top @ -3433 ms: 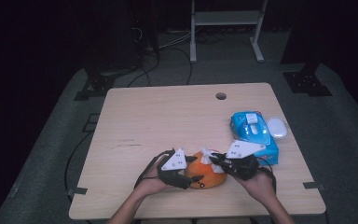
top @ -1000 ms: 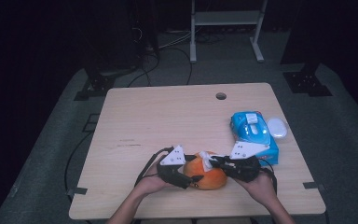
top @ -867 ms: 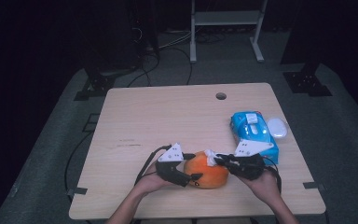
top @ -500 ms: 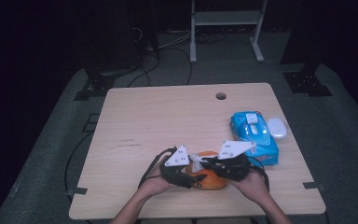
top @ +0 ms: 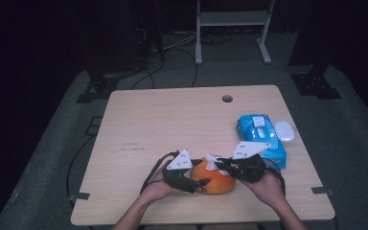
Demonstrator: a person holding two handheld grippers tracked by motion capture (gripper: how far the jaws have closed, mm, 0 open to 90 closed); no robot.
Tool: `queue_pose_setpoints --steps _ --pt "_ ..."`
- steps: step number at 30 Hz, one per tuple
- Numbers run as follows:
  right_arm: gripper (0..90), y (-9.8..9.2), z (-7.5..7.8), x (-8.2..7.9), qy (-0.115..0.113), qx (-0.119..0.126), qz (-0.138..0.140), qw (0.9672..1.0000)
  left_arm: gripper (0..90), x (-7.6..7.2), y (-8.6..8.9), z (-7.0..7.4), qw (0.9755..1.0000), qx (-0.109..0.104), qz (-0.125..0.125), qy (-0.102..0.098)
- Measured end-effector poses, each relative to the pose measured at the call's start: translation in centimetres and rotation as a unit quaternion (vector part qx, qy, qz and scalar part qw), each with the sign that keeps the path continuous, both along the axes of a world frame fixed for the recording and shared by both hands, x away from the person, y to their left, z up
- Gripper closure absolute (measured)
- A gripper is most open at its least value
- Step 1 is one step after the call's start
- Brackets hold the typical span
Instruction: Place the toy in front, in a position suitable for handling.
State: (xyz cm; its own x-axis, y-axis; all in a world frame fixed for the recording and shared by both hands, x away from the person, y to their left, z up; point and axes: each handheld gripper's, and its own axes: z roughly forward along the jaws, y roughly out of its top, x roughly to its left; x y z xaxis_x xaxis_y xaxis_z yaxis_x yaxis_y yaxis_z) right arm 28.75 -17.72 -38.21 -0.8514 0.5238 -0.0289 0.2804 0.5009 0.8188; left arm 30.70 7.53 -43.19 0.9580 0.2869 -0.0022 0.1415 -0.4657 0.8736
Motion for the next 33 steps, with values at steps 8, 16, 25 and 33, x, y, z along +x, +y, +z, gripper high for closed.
queue_pose_setpoints --steps 8,16,25,33 --pt "82.1 -2.8 -0.9 0.0 0.015 0.023 -0.028 0.9992 27.1 0.7 0.9 -0.2 0.9997 -0.006 -0.023 0.011" --pt "82.1 0.8 1.2 -1.0 -0.032 -0.012 0.01 0.9993 35.8 0.0 -0.4 0.6 1.0 -0.002 -0.005 -0.003" --pt "82.2 1.6 0.6 -0.3 -0.025 -0.043 0.015 0.9987 25.1 1.0 0.1 -0.6 0.9993 -0.028 0.0 0.025" --pt "82.2 3.3 0.5 -0.5 -0.017 -0.032 0.041 0.9985 33.6 -0.1 -0.9 0.3 0.9999 0.004 -0.001 -0.016"
